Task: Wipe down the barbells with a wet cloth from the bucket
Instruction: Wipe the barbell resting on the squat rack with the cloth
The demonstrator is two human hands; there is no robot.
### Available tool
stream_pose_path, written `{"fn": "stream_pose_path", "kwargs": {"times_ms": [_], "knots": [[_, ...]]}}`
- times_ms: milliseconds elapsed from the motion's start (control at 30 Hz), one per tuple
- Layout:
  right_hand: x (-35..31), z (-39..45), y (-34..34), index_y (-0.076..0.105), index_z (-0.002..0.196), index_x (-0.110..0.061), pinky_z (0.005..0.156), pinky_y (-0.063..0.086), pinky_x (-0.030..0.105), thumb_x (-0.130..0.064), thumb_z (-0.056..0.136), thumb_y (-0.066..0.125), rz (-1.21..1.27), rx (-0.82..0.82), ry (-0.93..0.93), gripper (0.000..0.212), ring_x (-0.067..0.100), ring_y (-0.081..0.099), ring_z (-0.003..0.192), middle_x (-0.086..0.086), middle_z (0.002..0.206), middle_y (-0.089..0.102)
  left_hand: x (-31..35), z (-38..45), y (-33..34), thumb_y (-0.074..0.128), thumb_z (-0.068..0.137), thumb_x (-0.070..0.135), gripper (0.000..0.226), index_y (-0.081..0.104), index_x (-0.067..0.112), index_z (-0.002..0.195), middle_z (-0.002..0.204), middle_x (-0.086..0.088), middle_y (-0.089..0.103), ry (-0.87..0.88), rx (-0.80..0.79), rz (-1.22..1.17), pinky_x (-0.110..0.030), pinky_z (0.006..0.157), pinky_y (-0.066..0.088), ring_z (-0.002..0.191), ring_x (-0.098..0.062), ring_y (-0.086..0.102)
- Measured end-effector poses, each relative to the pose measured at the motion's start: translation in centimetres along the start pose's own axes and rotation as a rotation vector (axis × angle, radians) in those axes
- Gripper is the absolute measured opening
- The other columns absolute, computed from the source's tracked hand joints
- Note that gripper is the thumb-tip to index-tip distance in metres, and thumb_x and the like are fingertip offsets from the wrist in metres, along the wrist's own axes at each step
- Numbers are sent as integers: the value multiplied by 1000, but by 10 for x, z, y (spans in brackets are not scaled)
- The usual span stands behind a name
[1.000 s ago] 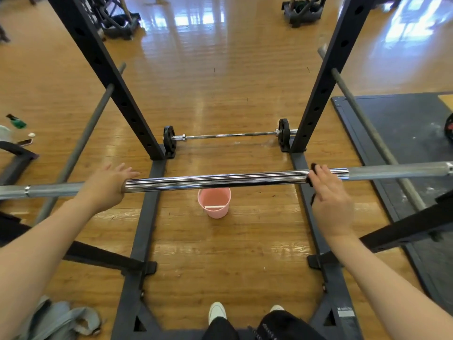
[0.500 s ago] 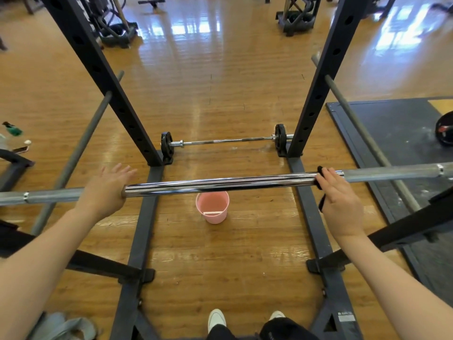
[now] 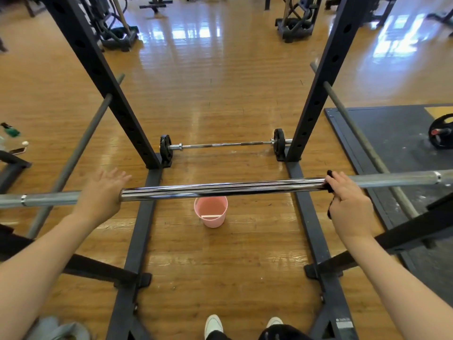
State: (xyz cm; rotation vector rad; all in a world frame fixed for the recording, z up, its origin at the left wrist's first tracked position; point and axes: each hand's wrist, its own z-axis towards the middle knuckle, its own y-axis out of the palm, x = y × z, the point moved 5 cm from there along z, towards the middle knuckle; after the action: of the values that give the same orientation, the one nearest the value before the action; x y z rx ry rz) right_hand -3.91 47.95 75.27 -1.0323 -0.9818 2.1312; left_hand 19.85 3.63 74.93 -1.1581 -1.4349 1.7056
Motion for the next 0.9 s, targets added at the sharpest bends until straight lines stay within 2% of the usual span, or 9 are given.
{"fn": "stream_pose_path", "kwargs": {"times_ms": [67, 167, 267, 400, 467, 567, 633, 733, 900], "knots": [[-6, 1, 2, 60, 117, 5, 105, 29, 38, 16, 82, 54, 18, -7, 24, 37, 34, 52, 122, 20, 124, 58, 0, 4, -2, 52, 87, 1, 57, 43, 15, 141, 146, -7, 43, 24, -105, 23, -42, 117, 16, 140, -23, 32], [-21, -5, 7, 61, 116, 5, 102, 32, 44, 17, 78, 60, 4, -47, -119, 40, 35, 54, 119, 21, 123, 59, -8, 10, 3, 45, 91, 13, 59, 33, 32, 145, 151, -1, 34, 23, -312, 60, -42, 116, 22, 140, -23, 30], [-16, -6, 7, 61, 116, 4, 101, 34, 46, 17, 76, 61, -19, -47, -161, 41, 35, 54, 118, 21, 123, 59, -12, 9, 4, 45, 90, 13, 62, 29, 32, 146, 152, 1, 33, 4, -345, 65, -43, 115, 24, 142, -22, 26], [-12, -1, 7, 62, 114, 7, 102, 32, 44, 18, 78, 57, -5, 10, -37, 38, 36, 55, 117, 22, 121, 60, 2, 6, -7, 49, 91, 10, 64, 24, 21, 149, 154, 1, 29, 10, -261, 97, -37, 119, 11, 144, -15, 18], [-15, -4, 11, 62, 114, 7, 101, 34, 44, 18, 78, 58, -14, 0, -66, 38, 37, 55, 117, 22, 121, 60, 4, 5, -11, 53, 89, 11, 65, 27, 17, 148, 153, -1, 32, -20, -190, 64, -38, 118, 11, 144, -17, 20], [-12, -5, 6, 62, 115, 6, 100, 34, 47, 19, 76, 62, -43, -27, -175, 41, 36, 54, 117, 22, 121, 59, 4, -6, -10, 66, 79, 3, 61, 46, 4, 137, 140, -15, 49, -50, 37, -16, -45, 116, 14, 136, -30, 36], [-6, -2, 0, 62, 114, 7, 100, 32, 47, 19, 76, 62, -52, -9, -160, 40, 37, 56, 115, 22, 120, 61, 7, -16, -8, 81, 66, 1, 67, 54, -6, 127, 129, -25, 55, -73, 149, -97, -37, 117, 2, 127, -41, 45], [-11, 0, 2, 61, 115, 7, 102, 31, 45, 17, 79, 60, -16, 1, -76, 38, 37, 55, 117, 22, 120, 60, 11, -18, -7, 81, 61, -7, 70, 52, -10, 125, 127, -30, 54, -111, 162, -113, -26, 114, -11, 124, -46, 46], [-15, -7, 8, 60, 117, 5, 101, 31, 48, 16, 76, 62, -31, -52, -196, 43, 35, 52, 120, 21, 124, 58, 9, -9, -2, 66, 60, -23, 57, 60, -12, 115, 118, -31, 59, -80, 133, -52, -26, 115, -7, 118, -47, 52]]}}
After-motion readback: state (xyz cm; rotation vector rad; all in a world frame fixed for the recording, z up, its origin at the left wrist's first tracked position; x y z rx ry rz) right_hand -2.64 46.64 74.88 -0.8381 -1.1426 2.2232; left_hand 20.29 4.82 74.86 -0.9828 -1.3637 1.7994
